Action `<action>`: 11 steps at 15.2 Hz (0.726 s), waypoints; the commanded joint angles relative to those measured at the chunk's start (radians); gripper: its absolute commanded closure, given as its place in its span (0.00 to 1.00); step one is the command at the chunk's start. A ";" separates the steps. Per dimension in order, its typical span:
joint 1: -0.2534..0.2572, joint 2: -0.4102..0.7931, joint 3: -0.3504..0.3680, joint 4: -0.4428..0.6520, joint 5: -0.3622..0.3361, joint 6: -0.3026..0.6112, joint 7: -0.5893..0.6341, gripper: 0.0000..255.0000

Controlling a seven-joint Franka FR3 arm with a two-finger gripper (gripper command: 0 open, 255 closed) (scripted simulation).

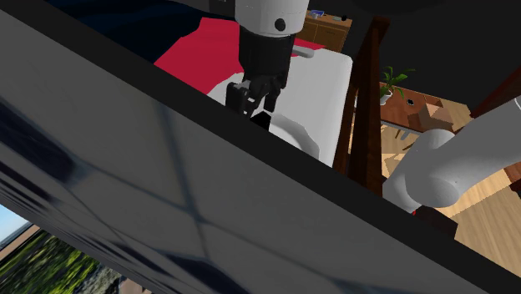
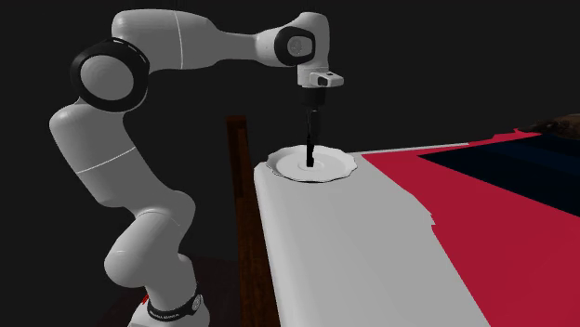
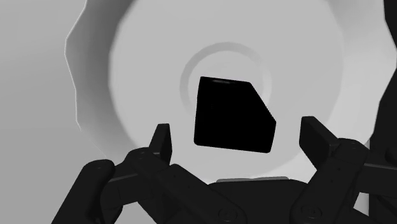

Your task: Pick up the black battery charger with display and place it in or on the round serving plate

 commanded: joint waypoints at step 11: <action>-0.009 0.039 0.002 0.163 -0.020 -0.128 0.017 0.00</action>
